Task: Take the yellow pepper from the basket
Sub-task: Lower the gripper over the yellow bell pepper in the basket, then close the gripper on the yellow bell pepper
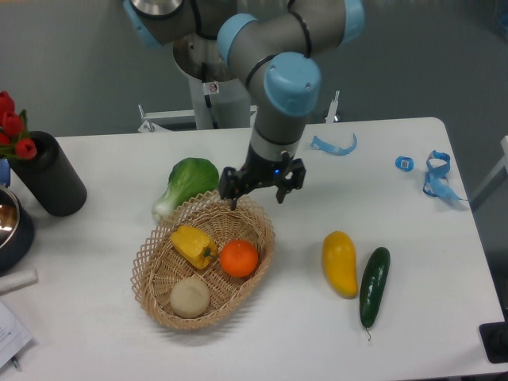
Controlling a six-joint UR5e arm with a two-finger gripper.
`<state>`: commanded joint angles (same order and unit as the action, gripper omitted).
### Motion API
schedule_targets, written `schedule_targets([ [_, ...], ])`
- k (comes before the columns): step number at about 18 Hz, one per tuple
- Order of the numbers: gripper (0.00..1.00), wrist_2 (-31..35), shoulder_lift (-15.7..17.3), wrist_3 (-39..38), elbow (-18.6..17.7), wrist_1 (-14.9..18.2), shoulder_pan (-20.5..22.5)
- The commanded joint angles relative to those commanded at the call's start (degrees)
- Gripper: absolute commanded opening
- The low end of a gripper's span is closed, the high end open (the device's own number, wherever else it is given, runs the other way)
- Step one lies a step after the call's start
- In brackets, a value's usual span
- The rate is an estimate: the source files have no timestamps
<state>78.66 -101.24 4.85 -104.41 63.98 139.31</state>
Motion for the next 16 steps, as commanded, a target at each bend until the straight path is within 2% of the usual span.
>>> schedule_targets([
  [9,1.0,0.0,-3.52,-10.63,1.58,-0.18,-5.72],
  [16,1.0,1.14,-6.86,-18.38,2.46,-0.26,-7.92],
])
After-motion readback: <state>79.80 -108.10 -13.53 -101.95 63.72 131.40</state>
